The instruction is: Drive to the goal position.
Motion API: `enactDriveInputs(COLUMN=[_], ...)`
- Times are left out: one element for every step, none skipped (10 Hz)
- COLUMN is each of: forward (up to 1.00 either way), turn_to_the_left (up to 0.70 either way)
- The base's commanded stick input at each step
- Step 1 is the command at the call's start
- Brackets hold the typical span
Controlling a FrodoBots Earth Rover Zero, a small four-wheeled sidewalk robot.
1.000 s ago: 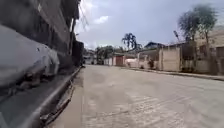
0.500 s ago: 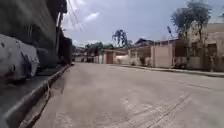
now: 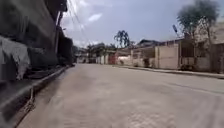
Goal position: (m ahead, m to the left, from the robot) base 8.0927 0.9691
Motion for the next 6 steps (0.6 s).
enactDriveInputs(forward=[1.00, 1.00, 1.00, 1.00, 1.00, 1.00], turn_to_the_left=[0.00, 0.00, 0.00, 0.00, 0.00, 0.00])
